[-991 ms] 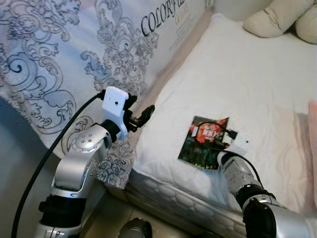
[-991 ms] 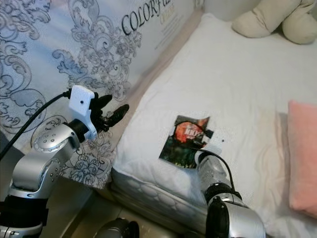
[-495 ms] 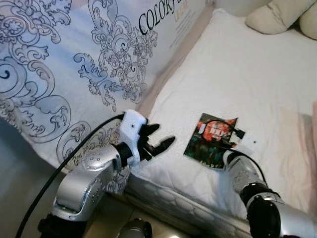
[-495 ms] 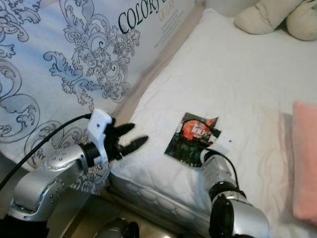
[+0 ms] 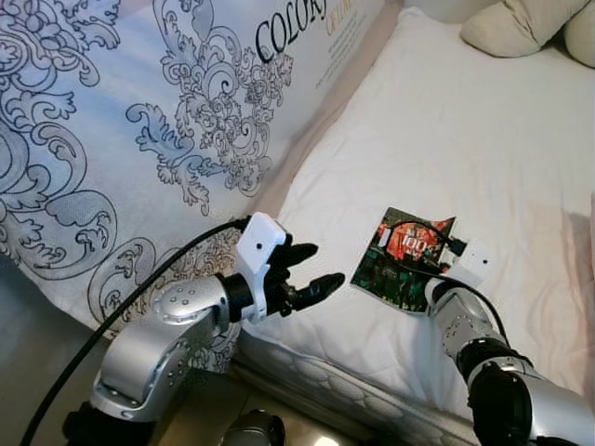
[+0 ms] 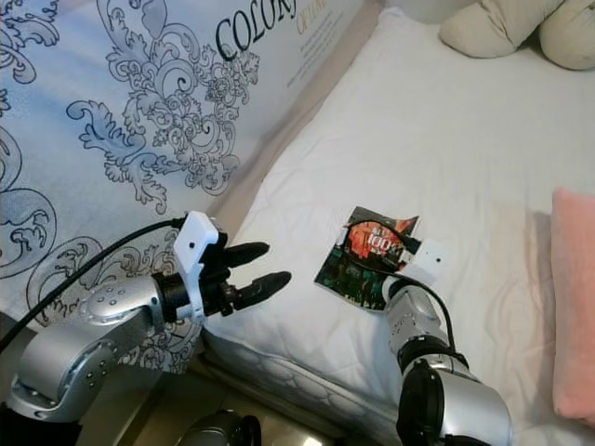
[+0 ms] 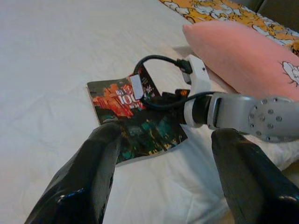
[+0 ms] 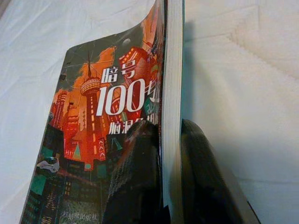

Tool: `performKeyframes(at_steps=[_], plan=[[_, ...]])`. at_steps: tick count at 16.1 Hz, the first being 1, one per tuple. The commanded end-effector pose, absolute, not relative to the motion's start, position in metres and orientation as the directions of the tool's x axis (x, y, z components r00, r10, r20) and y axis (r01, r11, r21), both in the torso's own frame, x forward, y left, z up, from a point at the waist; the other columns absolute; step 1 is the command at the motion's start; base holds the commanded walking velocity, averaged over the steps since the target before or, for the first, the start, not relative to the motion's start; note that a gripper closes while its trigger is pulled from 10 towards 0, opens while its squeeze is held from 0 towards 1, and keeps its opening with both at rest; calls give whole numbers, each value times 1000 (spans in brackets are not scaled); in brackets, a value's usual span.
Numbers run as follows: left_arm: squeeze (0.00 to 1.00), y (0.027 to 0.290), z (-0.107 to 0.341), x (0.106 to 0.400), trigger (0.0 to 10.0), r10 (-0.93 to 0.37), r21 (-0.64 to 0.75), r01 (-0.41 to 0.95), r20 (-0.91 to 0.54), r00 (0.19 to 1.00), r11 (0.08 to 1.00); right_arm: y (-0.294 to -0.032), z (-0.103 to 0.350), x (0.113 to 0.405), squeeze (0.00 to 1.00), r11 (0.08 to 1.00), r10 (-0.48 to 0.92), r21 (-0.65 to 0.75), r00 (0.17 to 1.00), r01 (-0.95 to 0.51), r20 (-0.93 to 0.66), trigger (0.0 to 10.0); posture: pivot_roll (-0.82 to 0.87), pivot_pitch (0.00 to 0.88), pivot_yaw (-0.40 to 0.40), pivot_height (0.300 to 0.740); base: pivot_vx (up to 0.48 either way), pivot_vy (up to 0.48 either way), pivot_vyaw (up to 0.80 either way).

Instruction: Clean up the room

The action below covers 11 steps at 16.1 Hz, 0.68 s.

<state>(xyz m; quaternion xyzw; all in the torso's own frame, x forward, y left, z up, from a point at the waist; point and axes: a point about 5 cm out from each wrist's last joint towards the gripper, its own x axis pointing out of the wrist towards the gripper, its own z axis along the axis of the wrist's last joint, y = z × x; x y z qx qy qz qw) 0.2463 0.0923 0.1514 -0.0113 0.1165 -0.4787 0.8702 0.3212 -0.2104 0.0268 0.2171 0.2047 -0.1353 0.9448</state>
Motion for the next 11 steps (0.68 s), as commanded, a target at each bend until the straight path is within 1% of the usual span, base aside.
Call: performKeyframes(at_steps=[1,2,3,4,5,6,7,8,9,11], plan=[[0,91,153,243,10000,-844,-127,840,-192,501,527,-214,16,313,776,883,-178,293,840,366,-513,0,254,103,60,740,0,0,0],[0,91,153,243,10000,-844,-128,840,-193,501,528,-215,16,312,863,889,-181,279,838,364,-515,0,254,103,58,740,0,0,0],[0,91,152,243,10000,-843,-129,839,-195,502,529,-217,15,311,1000,894,-186,262,834,363,-519,0,251,101,57,740,0,0,0],[0,91,151,243,10000,-842,-129,838,-196,503,530,-218,15,311,1000,896,-189,255,832,364,-521,0,249,101,55,740,0,0,0],[0,90,151,244,10000,-841,-129,837,-196,504,532,-221,15,310,1000,900,-200,238,829,366,-522,3451,245,96,52,740,0,0,0],[0,90,150,244,10000,-841,-129,837,-195,504,532,-222,15,310,1000,901,-202,233,830,365,-520,2431,244,93,49,740,0,0,0],[0,90,150,245,10000,-841,-128,837,-194,505,532,-222,15,310,1000,905,-199,228,831,359,-519,2392,242,90,49,740,0,0,0],[0,90,150,246,10000,-841,-126,837,-195,505,532,-222,15,309,1000,905,-207,219,828,364,-522,4784,242,89,48,740,0,0,0],[0,90,150,246,10000,-841,-122,838,-195,504,531,-224,14,308,1000,908,-221,197,822,371,-525,10000,247,87,49,740,0,0,0],[0,91,150,247,10000,-841,-115,840,-197,504,530,-226,11,304,1000,912,-242,164,816,376,-525,10000,238,79,45,740,0,0,0]])
